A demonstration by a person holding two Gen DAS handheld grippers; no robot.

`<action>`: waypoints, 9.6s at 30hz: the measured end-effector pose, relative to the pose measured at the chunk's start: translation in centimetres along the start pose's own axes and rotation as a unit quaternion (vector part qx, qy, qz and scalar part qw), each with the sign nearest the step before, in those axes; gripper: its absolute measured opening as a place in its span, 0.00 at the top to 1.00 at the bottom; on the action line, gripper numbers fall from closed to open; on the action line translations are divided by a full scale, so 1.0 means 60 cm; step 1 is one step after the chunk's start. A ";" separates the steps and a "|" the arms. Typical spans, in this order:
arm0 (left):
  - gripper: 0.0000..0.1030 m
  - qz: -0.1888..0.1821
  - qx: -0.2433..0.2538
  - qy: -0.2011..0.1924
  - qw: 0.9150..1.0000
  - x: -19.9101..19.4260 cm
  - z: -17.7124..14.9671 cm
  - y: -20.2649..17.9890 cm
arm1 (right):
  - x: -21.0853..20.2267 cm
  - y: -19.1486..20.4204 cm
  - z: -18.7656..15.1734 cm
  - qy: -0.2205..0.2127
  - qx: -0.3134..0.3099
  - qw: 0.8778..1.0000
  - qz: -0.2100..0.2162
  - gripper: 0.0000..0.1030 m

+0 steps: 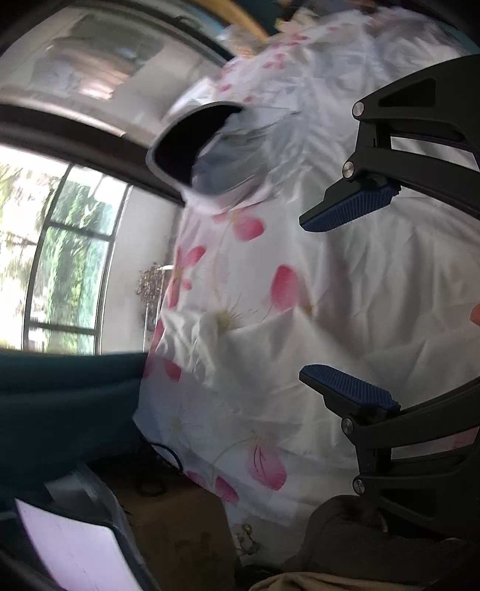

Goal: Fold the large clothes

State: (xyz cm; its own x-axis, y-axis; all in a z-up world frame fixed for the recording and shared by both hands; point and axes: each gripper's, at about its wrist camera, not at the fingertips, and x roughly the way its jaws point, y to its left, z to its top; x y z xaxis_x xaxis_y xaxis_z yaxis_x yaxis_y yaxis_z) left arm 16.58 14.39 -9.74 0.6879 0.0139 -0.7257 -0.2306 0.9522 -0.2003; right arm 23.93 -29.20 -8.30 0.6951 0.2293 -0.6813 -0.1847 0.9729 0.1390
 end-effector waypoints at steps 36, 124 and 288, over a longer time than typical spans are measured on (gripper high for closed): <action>0.93 0.042 -0.012 0.011 0.999 0.138 0.113 0.116 | 0.032 0.098 0.009 0.020 -0.007 0.999 0.048 0.38; 0.48 -0.145 0.071 0.104 0.981 -0.019 -0.162 -0.051 | 0.008 0.191 -0.020 -0.016 -0.031 0.991 0.128 0.96; 0.73 -0.033 0.046 0.045 0.997 0.007 -0.150 -0.079 | 0.032 0.031 -0.156 0.100 -0.052 0.994 -0.005 0.29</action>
State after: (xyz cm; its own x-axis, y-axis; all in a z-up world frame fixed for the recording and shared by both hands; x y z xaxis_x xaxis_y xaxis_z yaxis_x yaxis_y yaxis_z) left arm 11.78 7.14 -15.00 0.6332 -0.0730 -0.7705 -0.1203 0.9742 -0.1911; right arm 18.42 -27.24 -16.10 0.5477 0.1990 -0.8126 -0.2564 0.9645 0.0634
